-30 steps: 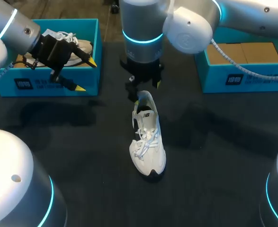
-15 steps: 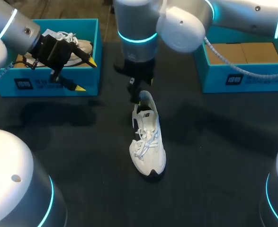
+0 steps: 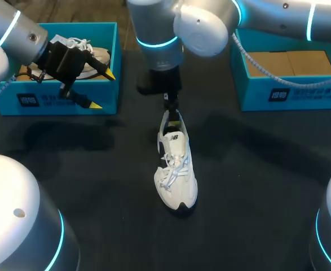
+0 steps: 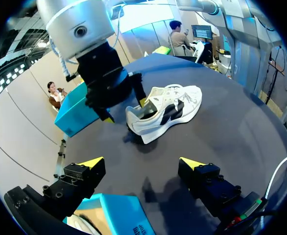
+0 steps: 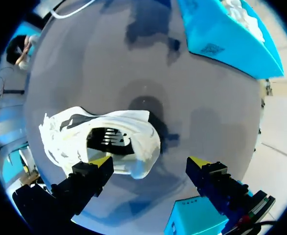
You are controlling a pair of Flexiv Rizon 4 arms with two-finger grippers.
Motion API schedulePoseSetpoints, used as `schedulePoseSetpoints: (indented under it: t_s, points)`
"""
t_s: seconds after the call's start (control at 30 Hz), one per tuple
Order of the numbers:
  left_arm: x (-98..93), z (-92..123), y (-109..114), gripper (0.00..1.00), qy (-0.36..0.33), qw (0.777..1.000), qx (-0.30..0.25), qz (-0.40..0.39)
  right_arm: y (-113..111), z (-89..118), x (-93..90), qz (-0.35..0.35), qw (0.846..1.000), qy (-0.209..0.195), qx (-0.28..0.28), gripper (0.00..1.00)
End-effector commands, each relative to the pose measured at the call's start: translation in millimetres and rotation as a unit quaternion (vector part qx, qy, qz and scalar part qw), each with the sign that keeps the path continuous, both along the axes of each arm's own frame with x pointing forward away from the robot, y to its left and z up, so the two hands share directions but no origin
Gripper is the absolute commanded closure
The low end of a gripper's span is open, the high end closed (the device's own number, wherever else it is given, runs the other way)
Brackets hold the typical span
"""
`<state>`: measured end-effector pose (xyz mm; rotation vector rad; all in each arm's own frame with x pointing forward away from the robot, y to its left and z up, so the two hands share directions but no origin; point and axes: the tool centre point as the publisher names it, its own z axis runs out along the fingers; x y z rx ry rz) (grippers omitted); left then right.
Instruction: Take the shoe out of the shoebox, open the shoe tongue, remove and reinsert the insole, then place the shoe into the shoebox
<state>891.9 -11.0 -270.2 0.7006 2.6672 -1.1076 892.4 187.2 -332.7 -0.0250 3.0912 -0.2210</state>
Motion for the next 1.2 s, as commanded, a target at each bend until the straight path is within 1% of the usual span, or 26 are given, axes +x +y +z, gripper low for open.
schedulePoseSetpoints:
  t_s: [0.03, 0.23, 0.3, 0.43, 0.5, 0.53, 0.57, 0.67, 0.73, 0.77, 0.83, 0.9, 0.93, 1.0, 1.17, 1.2]
  points:
    - [-1.1, 0.5, 0.2, 0.0, -0.001, 1.0, 0.002, 0.001, 4.2, -11.6, 7.8, -0.004, 1.0, 0.006, 0.006, 0.0]
    - [-1.1, 0.5, 0.2, 0.0, -0.001, 1.0, 0.002, 0.001, 10.3, -21.7, 8.5, -0.016, 1.0, 0.003, 0.013, 0.0]
    - [-1.1, 0.5, 0.2, 0.0, -0.001, 1.0, 0.002, 0.001, 13.4, -26.8, 8.7, -0.016, 1.0, 0.005, 0.009, 0.0]
    - [-1.1, 0.5, 0.2, 0.0, -0.001, 1.0, 0.002, 0.001, 16.6, -35.0, 9.1, -0.023, 1.0, -0.005, -0.001, 0.0]
    - [-1.1, 0.5, 0.2, 0.0, -0.001, 1.0, 0.002, 0.001, 16.2, -38.3, 9.2, -0.029, 1.0, -0.004, -0.006, 0.0]
    - [-1.1, 0.5, 0.2, 0.0, -0.001, 1.0, 0.002, 0.001, 15.3, -40.4, 9.2, -0.032, 0.999, -0.004, -0.009, 0.13]
    - [-1.1, 0.5, 0.2, 0.0, -0.001, 1.0, 0.002, 0.001, 14.7, -41.6, 9.4, -0.034, 0.999, -0.004, -0.01, 0.17]
    - [-1.1, 0.5, 0.2, 0.0, -0.001, 1.0, 0.002, 0.001, 11.7, -45.2, 9.0, -0.036, 0.999, 0.005, -0.019, 0.2]
    - [-1.1, 0.5, 0.2, 0.0, -0.001, 1.0, 0.002, 0.001, 7.9, -48.1, 6.9, -0.04, 0.999, 0.01, -0.021, 0.27]
    - [-1.1, 0.5, 0.2, 0.0, -0.001, 1.0, 0.002, 0.001, 6.1, -49.3, 5.8, -0.042, 0.999, 0.012, -0.021, 0.51]
    - [-1.1, 0.5, 0.2, 0.0, -0.001, 1.0, 0.002, 0.001, 4.1, -49.8, 4.7, -0.046, 0.999, 0.016, -0.024, 0.59]
    - [-1.1, 0.5, 0.2, 0.0, -0.001, 1.0, 0.002, 0.001, 2.2, -49.9, 4.1, -0.049, 0.998, 0.019, -0.025, 0.63]
    - [-1.1, 0.5, 0.2, 0.0, -0.001, 1.0, 0.002, 0.001, 1.1, -50.0, 4.0, -0.051, 0.998, 0.019, -0.026, 0.69]
    - [-1.1, 0.5, 0.2, 0.0, -0.001, 1.0, 0.002, 0.001, 0.0, -50.1, 4.0, -0.051, 0.998, 0.02, -0.026, 1.0]
    - [-1.1, 0.5, 0.2, 0.0, -0.001, 1.0, 0.002, 0.001, -1.1, -47.3, 4.5, -0.059, 0.998, 0.02, -0.014, 1.0]
    - [-1.1, 0.5, 0.2, 0.0, -0.001, 1.0, 0.002, 0.001, -0.8, -45.5, 4.5, -0.062, 0.998, 0.025, -0.012, 1.0]
